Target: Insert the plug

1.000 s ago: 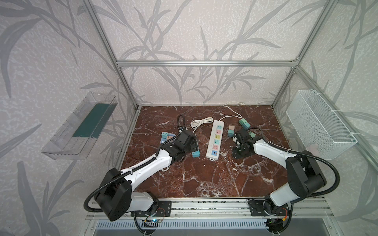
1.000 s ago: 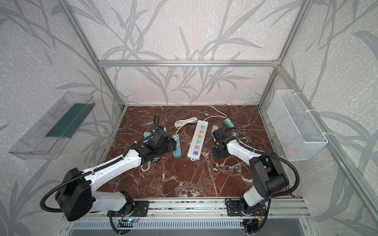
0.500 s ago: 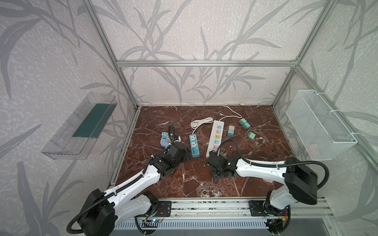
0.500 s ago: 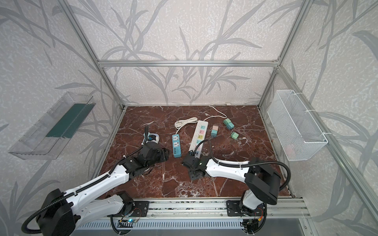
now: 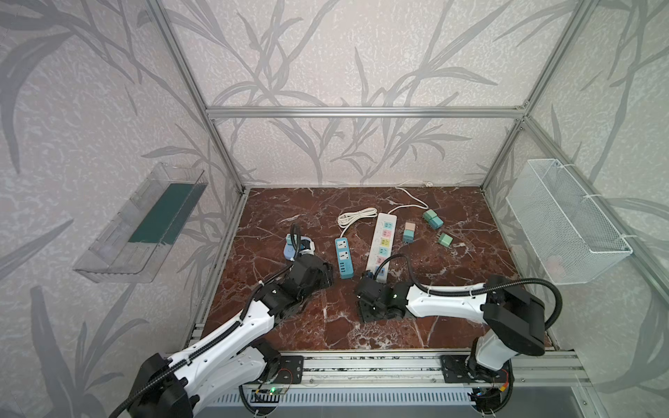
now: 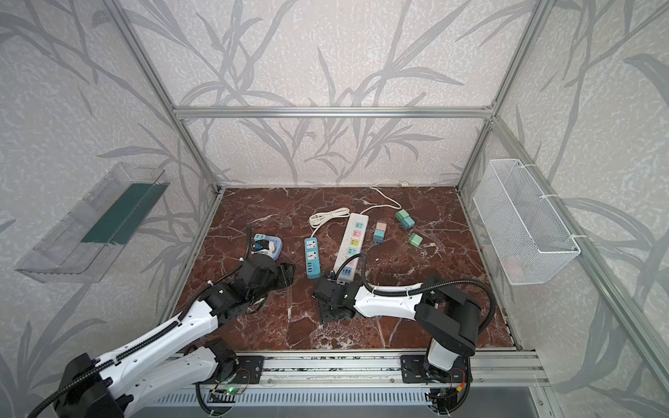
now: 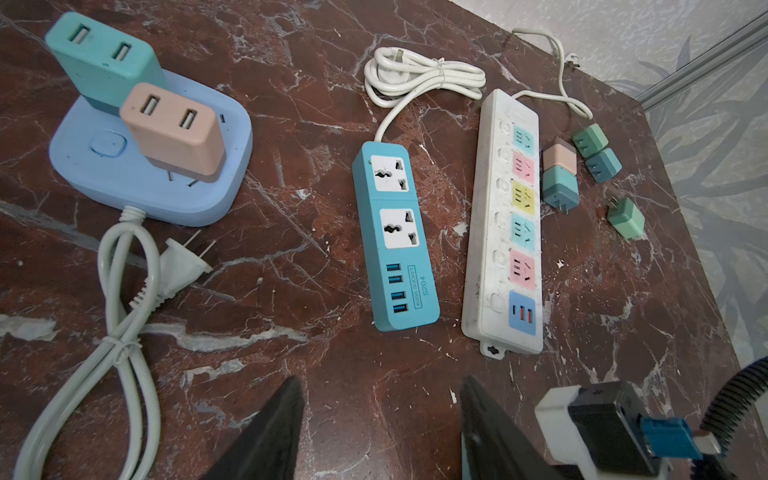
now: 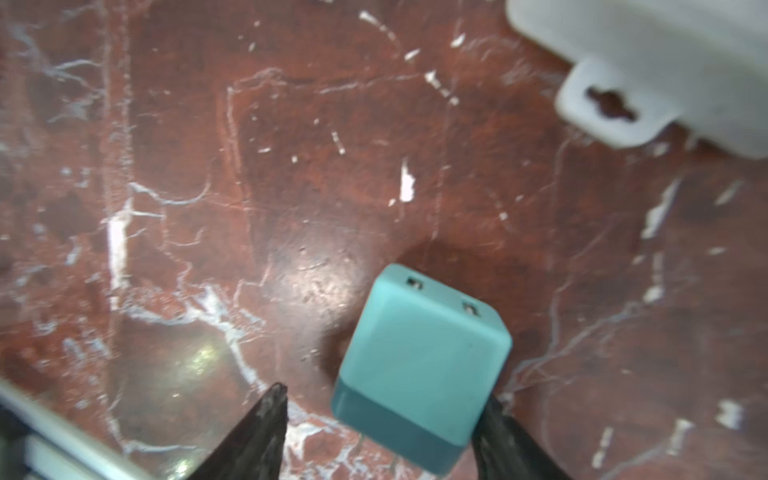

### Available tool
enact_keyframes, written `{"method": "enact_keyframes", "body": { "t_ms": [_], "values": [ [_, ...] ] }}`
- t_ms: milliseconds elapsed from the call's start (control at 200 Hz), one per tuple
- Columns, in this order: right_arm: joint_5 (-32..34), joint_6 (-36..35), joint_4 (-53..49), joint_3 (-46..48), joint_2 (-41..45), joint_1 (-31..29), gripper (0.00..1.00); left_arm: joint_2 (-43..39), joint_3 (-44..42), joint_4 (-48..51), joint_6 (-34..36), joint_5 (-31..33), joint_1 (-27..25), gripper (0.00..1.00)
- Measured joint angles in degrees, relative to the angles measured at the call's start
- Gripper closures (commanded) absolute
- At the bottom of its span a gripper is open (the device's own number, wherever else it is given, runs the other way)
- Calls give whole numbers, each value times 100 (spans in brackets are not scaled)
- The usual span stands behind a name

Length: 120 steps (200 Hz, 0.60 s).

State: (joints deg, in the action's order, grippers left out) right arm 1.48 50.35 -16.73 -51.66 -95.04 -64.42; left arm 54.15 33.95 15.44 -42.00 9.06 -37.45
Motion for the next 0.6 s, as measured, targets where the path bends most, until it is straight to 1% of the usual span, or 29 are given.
{"method": "enact_keyframes", "body": {
  "t_ms": [130, 210, 265, 375, 480, 545, 600],
  "values": [
    [-308, 111, 363, 9, 42, -7, 31, 22, 0, -2, 4, -13, 2, 39],
    [-275, 105, 319, 9, 201, -11, 31, 57, 0, 0, 50, -28, 2, 35],
    [-175, 70, 186, 11, 398, -11, 31, 87, 0, -2, 92, -68, 2, 35],
    [273, -79, -251, 42, 1082, -4, 31, 205, 0, -7, 251, -315, 4, 37],
    [758, -348, -619, 227, 1884, 111, 30, 505, 68, 50, 411, -616, -50, 38],
    [909, -522, -835, 407, 2398, 352, 30, 839, 229, 144, 549, -774, -264, 38],
    [922, -688, -938, 570, 2789, 732, 30, 1126, 439, 269, 673, -817, -525, 38]
  ]
}}
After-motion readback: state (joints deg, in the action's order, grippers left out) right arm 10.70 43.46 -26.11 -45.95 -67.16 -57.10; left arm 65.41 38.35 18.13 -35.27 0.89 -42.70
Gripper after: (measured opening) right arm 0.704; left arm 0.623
